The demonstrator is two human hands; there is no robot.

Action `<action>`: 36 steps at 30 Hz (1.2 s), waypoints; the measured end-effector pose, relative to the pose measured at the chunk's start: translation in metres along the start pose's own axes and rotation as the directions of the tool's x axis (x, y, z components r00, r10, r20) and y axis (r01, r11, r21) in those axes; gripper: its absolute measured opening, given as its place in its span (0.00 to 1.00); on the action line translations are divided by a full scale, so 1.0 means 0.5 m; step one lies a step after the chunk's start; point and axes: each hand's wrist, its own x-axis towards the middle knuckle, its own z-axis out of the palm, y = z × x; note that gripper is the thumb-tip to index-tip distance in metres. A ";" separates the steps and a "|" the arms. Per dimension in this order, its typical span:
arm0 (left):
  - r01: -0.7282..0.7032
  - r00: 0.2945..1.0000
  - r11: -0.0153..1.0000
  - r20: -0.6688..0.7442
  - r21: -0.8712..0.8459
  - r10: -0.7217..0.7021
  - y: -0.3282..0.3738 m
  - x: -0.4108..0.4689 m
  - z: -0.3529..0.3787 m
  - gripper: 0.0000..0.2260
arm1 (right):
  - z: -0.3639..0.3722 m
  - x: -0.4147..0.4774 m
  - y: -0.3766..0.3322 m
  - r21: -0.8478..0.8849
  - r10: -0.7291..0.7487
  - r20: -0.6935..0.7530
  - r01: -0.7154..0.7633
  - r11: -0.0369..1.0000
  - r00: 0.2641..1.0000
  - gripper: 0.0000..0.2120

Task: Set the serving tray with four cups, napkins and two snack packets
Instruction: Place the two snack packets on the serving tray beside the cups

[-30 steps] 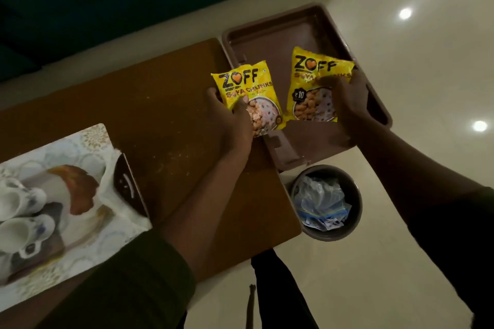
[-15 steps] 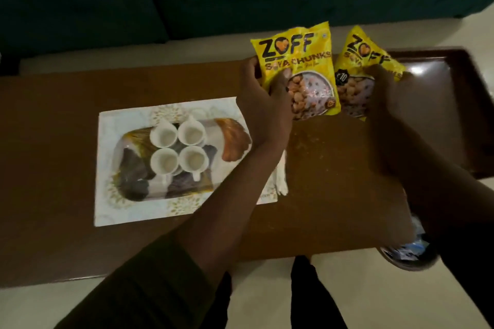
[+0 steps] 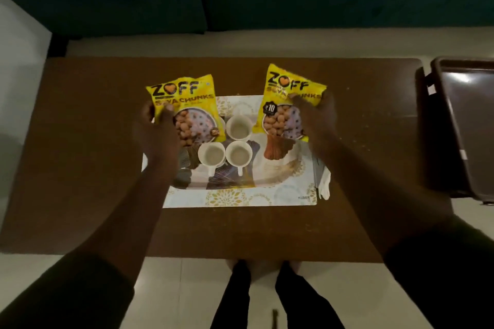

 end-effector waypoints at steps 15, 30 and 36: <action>0.192 0.967 0.955 0.121 0.224 -0.223 -0.161 0.069 -0.099 0.09 | 0.004 0.003 0.138 -0.517 0.002 -0.030 -0.018 0.856 1.000 0.17; 0.024 0.951 0.939 0.282 0.344 -0.128 -0.213 0.053 -0.049 0.12 | 0.048 -0.001 0.174 -0.497 0.233 0.088 -0.160 0.853 0.968 0.21; -0.098 0.971 0.924 0.237 0.370 0.008 -0.224 0.054 -0.043 0.25 | 0.051 -0.024 0.183 -0.605 -0.067 -0.019 0.042 0.795 0.998 0.18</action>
